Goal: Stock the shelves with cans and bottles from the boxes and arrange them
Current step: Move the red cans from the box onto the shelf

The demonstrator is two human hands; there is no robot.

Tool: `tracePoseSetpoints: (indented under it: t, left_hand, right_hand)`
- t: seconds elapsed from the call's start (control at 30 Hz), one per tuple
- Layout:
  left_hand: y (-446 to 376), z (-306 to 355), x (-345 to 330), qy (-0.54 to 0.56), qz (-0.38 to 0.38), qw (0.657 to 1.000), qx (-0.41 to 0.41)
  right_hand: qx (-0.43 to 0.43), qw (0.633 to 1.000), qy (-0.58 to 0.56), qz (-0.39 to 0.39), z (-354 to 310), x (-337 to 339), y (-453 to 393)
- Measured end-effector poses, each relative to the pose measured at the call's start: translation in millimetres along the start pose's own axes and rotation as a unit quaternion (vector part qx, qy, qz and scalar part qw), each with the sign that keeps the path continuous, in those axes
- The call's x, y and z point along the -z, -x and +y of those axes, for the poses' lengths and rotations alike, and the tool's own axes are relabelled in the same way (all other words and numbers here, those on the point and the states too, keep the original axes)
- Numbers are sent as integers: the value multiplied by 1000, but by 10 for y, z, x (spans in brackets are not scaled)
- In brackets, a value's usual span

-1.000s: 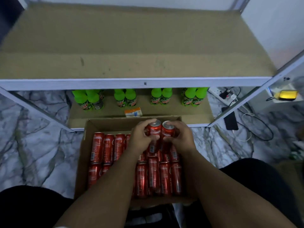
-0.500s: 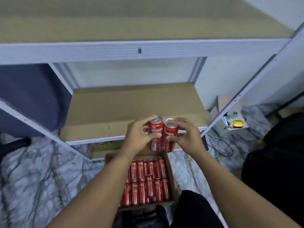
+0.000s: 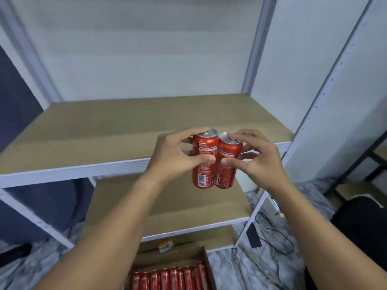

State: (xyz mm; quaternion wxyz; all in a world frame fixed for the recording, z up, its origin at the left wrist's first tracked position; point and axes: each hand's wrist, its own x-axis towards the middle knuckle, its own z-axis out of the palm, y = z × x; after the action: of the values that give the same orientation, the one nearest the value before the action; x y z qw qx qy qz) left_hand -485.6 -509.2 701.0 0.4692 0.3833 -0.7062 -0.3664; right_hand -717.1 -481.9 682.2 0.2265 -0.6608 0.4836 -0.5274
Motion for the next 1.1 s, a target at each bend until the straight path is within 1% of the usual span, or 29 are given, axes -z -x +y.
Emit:
tracePoseSetpoints:
  t: [0.13, 0.27, 0.47, 0.6, 0.8, 0.9, 1.0, 1.1]
  left_hand:
    - [-421, 285, -72, 1, 1, 999, -33]
    - [-789, 370, -231, -6, 10, 998, -61]
    - [-1220, 277, -595, 13, 14, 999, -51]
    - [-1440, 137, -814, 11, 7, 999, -36]
    - [-1486, -100, -986, 29, -8, 999, -12]
    - [-1433, -181, -1004, 42, -1, 999, -6]
    - [-1333, -266, -1030, 16, 2, 1000, 4]
    - [-1235, -358, -1093, 2, 13, 1000, 8]
  right_hand:
    - [25, 999, 12, 17, -123, 300, -391]
    - [44, 998, 20, 36, -99, 551, -690]
    - [29, 997, 47, 48, 190, 807, -1016]
    - [14, 998, 37, 54, 405, 912, -1124]
    - [13, 998, 47, 49, 657, 926, -1173]
    - [2, 997, 77, 20, 716, 913, -1133]
    - [-10, 999, 50, 6, 828, 857, -1031]
    - [-17, 998, 54, 22, 948, 798, -977]
